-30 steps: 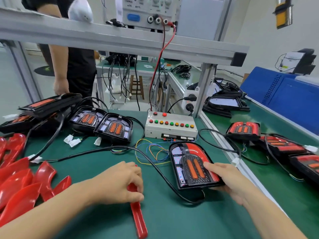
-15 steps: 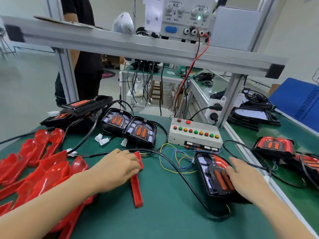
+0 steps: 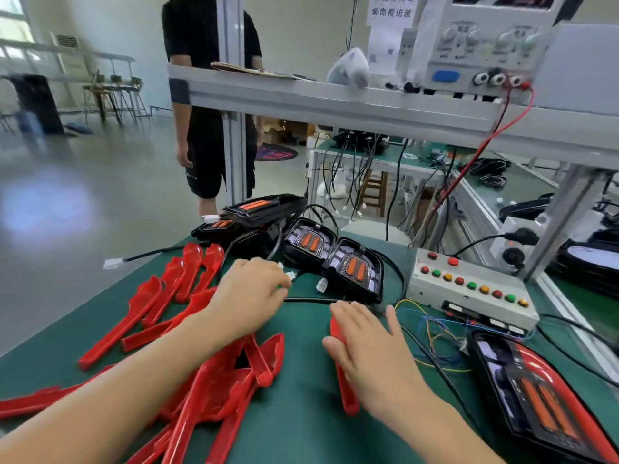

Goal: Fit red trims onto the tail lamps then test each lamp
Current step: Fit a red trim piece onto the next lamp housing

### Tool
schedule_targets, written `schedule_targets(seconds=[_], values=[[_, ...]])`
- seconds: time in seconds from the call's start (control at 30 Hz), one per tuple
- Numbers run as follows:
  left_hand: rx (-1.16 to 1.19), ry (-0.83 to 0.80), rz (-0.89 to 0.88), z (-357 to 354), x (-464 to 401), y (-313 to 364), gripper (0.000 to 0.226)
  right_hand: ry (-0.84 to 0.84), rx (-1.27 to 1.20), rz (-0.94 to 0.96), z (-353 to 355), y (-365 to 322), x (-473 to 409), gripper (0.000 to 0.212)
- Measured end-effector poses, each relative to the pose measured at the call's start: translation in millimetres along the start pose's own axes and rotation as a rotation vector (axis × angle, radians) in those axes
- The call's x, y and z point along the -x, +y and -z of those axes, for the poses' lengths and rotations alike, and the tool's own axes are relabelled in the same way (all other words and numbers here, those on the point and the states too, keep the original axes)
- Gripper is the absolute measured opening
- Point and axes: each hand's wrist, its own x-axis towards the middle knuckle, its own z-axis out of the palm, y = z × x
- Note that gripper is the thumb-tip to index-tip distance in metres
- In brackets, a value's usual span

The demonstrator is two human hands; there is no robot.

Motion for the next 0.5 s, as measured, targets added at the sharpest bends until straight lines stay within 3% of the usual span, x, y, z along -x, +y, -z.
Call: schedule_targets(seconds=[0.1, 0.23, 0.37, 0.5], values=[[0.016, 0.08, 0.219, 10.5, -8.0, -24.7, 0.027, -0.023, -0.02, 0.066, -9.4, -18.0, -13.6, 0.055], [-0.073, 0.017, 0.469, 11.9, -23.6, -61.9, 0.02, -0.032, -0.061, 0.116, -19.1, -35.7, -27.3, 0.054], [-0.134, -0.121, 0.599, -6.4, -37.3, -85.5, 0.003, -0.02, -0.072, 0.138, -24.6, -49.4, -39.5, 0.048], [-0.144, -0.144, 0.655, -28.6, -44.9, -94.8, 0.011, 0.0, -0.106, 0.169, -22.6, -59.5, -49.5, 0.044]])
